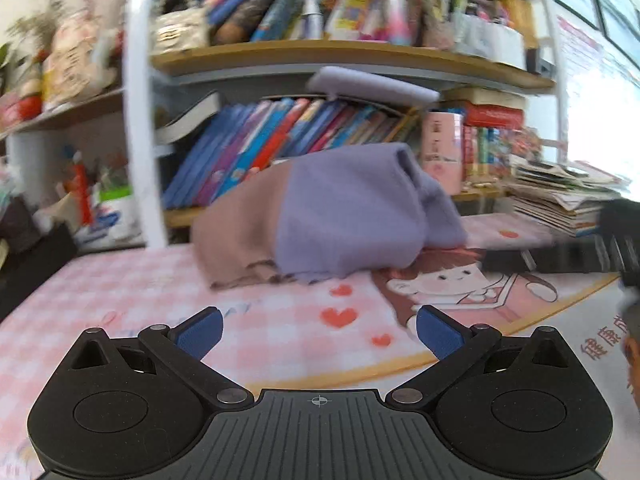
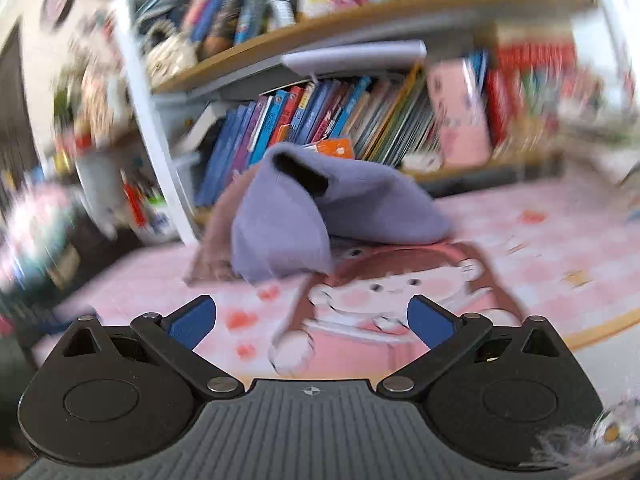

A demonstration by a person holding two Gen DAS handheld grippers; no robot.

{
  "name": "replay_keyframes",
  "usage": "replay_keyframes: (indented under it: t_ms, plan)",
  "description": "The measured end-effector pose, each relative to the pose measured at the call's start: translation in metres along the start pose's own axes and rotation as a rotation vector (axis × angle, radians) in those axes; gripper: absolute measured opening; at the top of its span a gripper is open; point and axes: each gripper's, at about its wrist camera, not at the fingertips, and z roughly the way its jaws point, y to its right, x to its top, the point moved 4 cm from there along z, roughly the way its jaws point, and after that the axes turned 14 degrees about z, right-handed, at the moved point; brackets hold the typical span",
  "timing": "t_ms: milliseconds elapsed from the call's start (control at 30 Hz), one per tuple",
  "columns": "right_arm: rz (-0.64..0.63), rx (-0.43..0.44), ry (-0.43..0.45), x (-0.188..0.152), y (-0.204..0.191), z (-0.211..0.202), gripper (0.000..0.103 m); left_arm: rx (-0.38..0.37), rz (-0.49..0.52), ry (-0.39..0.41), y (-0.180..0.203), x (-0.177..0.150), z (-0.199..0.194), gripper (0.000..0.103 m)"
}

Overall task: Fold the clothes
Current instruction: 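Grasp the sweater edge with the left gripper while the right gripper grasps another edge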

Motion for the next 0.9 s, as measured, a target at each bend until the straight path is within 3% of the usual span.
replay_keyframes:
  t_ms: [167, 300, 367, 467, 567, 600, 633, 700, 900]
  plan:
    - [0.395, 0.158, -0.004, 0.062, 0.039, 0.055, 0.102, -0.028, 0.117, 0.018, 0.024, 0.04, 0.044, 0.103]
    - [0.686, 0.323, 0.02, 0.07, 0.082, 0.073, 0.101, -0.024, 0.124, -0.014, 0.036, 0.062, 0.088, 0.103]
    - [0.777, 0.349, -0.025, 0.067, 0.098, 0.073, 0.101, -0.013, 0.114, -0.032, 0.04, 0.067, 0.112, 0.103]
    - [0.811, 0.39, -0.056, 0.064, 0.105, 0.07, 0.101, 0.011, 0.113, -0.074, 0.048, 0.07, 0.148, 0.098]
    - [0.829, 0.424, -0.102, 0.059, 0.102, 0.078, 0.101, -0.016, 0.077, -0.114, 0.043, 0.063, 0.166, 0.056]
    - [0.83, 0.433, -0.122, 0.056, 0.1, 0.082, 0.101, -0.027, 0.056, -0.121, 0.039, 0.06, 0.165, 0.018]
    - [0.831, 0.439, -0.141, 0.054, 0.097, 0.084, 0.101, -0.028, 0.035, -0.126, 0.034, 0.057, 0.161, 0.007]
    - [0.826, 0.459, -0.168, 0.048, 0.091, 0.089, 0.101, -0.07, 0.028, -0.08, 0.027, 0.056, 0.139, 0.007]
    - [0.914, 0.515, -0.22, 0.034, 0.086, 0.097, 0.101, -0.179, 0.161, 0.042, 0.042, 0.045, 0.021, 0.007]
